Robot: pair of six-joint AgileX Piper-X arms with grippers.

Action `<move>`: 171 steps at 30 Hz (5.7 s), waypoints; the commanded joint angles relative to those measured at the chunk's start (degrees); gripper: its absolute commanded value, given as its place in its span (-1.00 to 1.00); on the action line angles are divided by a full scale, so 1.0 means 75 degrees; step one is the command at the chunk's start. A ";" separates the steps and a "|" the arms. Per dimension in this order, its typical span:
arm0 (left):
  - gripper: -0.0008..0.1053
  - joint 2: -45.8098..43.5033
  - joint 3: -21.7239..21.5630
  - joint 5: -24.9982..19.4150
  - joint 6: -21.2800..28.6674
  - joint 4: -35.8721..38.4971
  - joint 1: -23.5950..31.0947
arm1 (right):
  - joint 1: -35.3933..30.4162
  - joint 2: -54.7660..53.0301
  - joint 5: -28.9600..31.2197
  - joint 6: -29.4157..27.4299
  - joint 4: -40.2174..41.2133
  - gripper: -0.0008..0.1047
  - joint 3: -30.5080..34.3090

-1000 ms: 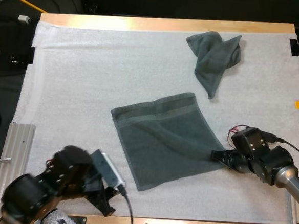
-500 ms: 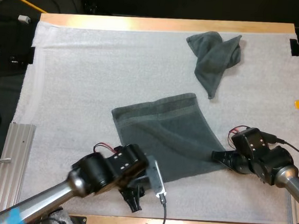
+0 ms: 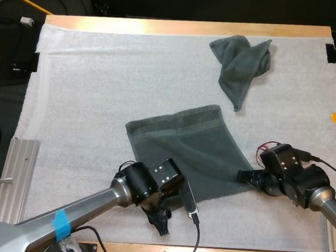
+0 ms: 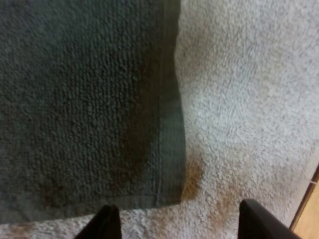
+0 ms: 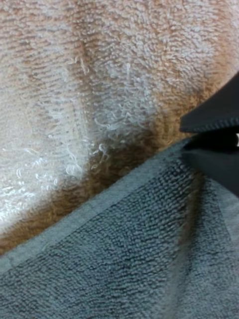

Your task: Pick towel from pile, fold and stack

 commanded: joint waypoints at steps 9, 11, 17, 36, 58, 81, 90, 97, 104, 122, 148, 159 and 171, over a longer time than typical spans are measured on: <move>-0.08 0.0831 -0.0009 0.0007 -0.0088 -0.0133 -0.0040 | 0.0005 -0.0038 0.0046 0.0037 0.0164 -0.99 -0.0023; -0.08 0.1026 -0.0009 0.0007 -0.0088 -0.0194 -0.0040 | 0.0005 -0.0038 0.0046 0.0037 0.0164 -0.99 -0.0023; -0.10 0.1361 -0.0009 0.0122 -0.0088 -0.0389 -0.0040 | 0.0005 -0.0038 0.0046 0.0037 0.0164 -0.99 -0.0023; -0.98 0.1624 -0.0009 0.0197 -0.0395 -0.0467 -0.0040 | 0.0005 -0.0038 0.0046 0.0037 0.0164 -0.99 -0.0023; -0.98 -0.1273 -0.0009 0.0592 -0.0980 0.0729 -0.0040 | 0.0005 -0.2843 -0.0113 -0.0156 0.1889 -0.99 -0.0155; -0.98 -0.0414 -0.0009 0.1107 -0.0826 -0.1485 0.3000 | 0.0005 -0.0119 -0.0794 0.3747 -0.2483 -0.99 -0.0361; -0.98 -0.0330 -0.0009 0.0514 -0.0866 -0.2551 0.3519 | -0.0161 0.0915 -0.0406 0.4972 -0.4337 -0.99 -0.0361; -0.98 -0.0170 -0.0009 -0.0103 -0.0806 -0.2780 0.3521 | -0.0495 0.1160 -0.0481 0.5148 -0.4979 -0.99 -0.0361; -0.98 0.0027 -0.0009 -0.0776 -0.0745 -0.2725 0.3521 | -0.0495 0.1169 -0.0589 0.4991 -0.5306 -0.82 -0.0361; 0.24 -0.0780 -0.1521 -0.1431 -0.1669 -0.1529 0.3521 | -0.0536 0.0162 -0.0943 0.1064 -0.5778 0.54 -0.0684; 0.24 -0.4757 -0.1638 0.1051 -0.5978 -0.0210 0.3521 | -0.3472 0.0452 -0.4101 -0.2584 -0.0201 0.54 -0.2714; 0.24 -0.4777 -0.1638 0.1148 -0.6291 0.0335 0.3521 | -0.3644 0.2424 -0.5177 -0.3032 -0.0879 0.46 -0.2714; 0.24 -0.4777 -0.1316 0.1148 -0.6297 0.0495 0.3521 | -0.3392 0.3984 -0.5967 -0.3175 -0.1131 0.46 -0.2714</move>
